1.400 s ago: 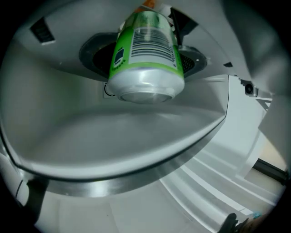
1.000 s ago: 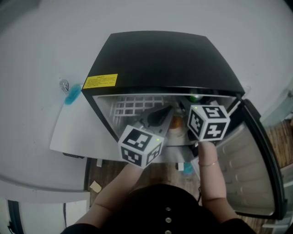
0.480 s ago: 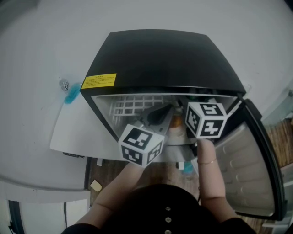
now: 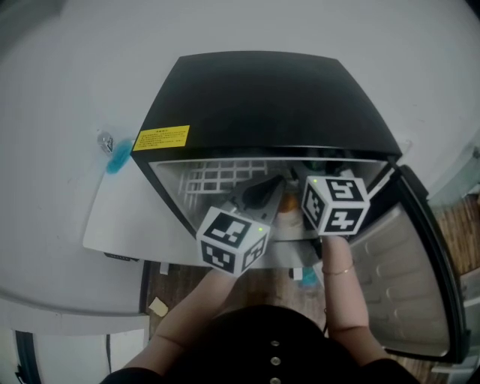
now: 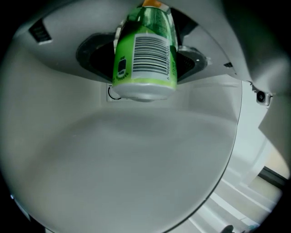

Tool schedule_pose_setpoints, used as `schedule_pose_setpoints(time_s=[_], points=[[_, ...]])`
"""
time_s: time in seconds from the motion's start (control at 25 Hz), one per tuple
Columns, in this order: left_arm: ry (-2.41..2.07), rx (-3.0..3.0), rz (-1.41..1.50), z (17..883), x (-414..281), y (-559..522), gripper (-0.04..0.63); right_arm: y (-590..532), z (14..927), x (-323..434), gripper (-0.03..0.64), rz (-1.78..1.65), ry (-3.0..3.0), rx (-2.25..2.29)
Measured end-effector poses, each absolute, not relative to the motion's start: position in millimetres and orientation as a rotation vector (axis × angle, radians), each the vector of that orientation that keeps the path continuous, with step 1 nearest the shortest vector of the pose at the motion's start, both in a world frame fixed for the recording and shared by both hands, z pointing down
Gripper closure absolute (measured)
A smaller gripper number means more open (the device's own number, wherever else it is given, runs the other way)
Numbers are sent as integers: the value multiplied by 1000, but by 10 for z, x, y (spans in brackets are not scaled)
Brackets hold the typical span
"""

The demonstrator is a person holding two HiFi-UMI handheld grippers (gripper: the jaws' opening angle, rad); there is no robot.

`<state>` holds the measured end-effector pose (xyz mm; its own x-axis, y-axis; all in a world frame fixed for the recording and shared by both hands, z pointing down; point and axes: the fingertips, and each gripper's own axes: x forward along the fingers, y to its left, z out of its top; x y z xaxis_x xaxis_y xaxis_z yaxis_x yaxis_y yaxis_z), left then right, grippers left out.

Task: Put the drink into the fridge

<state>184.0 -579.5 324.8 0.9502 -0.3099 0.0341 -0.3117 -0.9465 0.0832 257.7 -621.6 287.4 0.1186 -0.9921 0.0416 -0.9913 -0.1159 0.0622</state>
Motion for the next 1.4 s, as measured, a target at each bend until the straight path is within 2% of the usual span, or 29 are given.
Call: schedule_pose_setpoints(time_s=[0.84,1.32,1.4], points=[[-505,2981,-3,3200,1729,-5730,589,-5797,2909,2507,271,-1,-2032,2337],[-441,2986,-6,3196,1705,-5419,589,-5338,2870,2127,274,-7,-2206,2238],[-430,2986,-13,3198,1694,-5368,589,-5249,2851,2072,291,-18,-2221,2227]])
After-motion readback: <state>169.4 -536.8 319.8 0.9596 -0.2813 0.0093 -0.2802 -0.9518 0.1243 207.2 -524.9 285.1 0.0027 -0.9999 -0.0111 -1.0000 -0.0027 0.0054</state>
